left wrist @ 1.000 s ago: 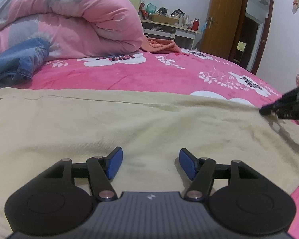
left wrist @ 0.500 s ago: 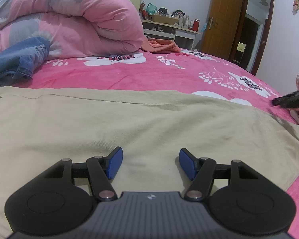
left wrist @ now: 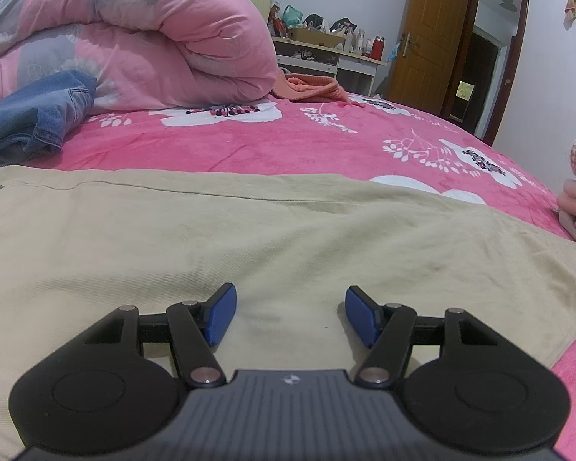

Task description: Fold clothes

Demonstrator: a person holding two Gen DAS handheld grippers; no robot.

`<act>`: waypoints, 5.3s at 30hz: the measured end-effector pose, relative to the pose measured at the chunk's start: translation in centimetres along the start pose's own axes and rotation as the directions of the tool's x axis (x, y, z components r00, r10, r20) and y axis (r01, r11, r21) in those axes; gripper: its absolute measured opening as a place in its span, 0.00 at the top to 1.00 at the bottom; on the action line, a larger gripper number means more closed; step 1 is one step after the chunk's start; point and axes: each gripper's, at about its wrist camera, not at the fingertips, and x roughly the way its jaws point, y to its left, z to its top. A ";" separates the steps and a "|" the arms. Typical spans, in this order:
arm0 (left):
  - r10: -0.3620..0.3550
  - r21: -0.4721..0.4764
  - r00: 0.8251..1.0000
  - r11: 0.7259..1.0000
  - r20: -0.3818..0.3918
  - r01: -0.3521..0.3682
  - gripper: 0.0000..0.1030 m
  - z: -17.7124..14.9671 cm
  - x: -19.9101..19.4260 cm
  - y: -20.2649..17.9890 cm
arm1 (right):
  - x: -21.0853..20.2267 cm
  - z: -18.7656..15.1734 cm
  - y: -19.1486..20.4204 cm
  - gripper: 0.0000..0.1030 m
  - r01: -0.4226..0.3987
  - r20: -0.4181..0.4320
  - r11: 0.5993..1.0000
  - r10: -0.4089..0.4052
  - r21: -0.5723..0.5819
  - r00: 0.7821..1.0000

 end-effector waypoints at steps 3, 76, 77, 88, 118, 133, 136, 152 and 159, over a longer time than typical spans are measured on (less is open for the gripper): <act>-0.003 -0.003 1.000 1.000 0.001 0.003 0.37 0.0 0.0 0.1 | 0.7 -0.4 -2.4 0.51 -0.078 -0.004 0.975 0.081 0.207 0.997; -0.021 -0.032 1.000 0.999 0.005 0.022 0.37 0.0 0.0 0.5 | -0.1 -1.8 0.6 0.87 0.086 0.255 0.996 -0.081 -0.009 0.963; -0.022 -0.033 1.000 0.999 0.005 0.022 0.37 0.0 0.0 0.5 | -0.4 -2.1 1.3 0.87 0.092 0.270 0.994 -0.075 -0.052 0.960; -0.039 -0.057 0.999 0.998 0.008 0.040 0.37 0.0 -0.1 0.9 | 3.4 -2.8 3.7 0.91 0.133 0.170 0.908 -0.069 -0.398 0.983; -0.094 -0.105 0.995 0.990 0.012 0.095 0.30 0.2 -0.3 1.8 | 7.3 -3.3 11.2 0.87 0.177 0.178 0.734 -0.078 -0.656 0.981; -0.113 -0.131 0.993 0.985 0.017 0.114 0.30 0.2 -0.2 2.3 | 13.3 2.1 12.6 0.92 0.232 0.218 0.816 -0.134 -0.530 0.967; -0.113 -0.131 0.993 0.985 0.017 0.114 0.30 0.2 -0.2 2.4 | 12.0 -1.0 15.0 0.92 0.009 0.090 0.805 0.055 -0.593 0.994; -0.119 -0.141 0.993 0.983 0.019 0.120 0.30 0.2 -0.3 2.5 | 7.6 -2.8 11.2 0.88 0.058 0.096 0.728 0.010 -0.683 0.995; -0.117 -0.140 0.993 0.983 0.018 0.118 0.30 0.2 -0.3 2.4 | 4.7 -1.2 4.8 0.84 0.416 0.321 0.728 -0.277 -0.545 0.906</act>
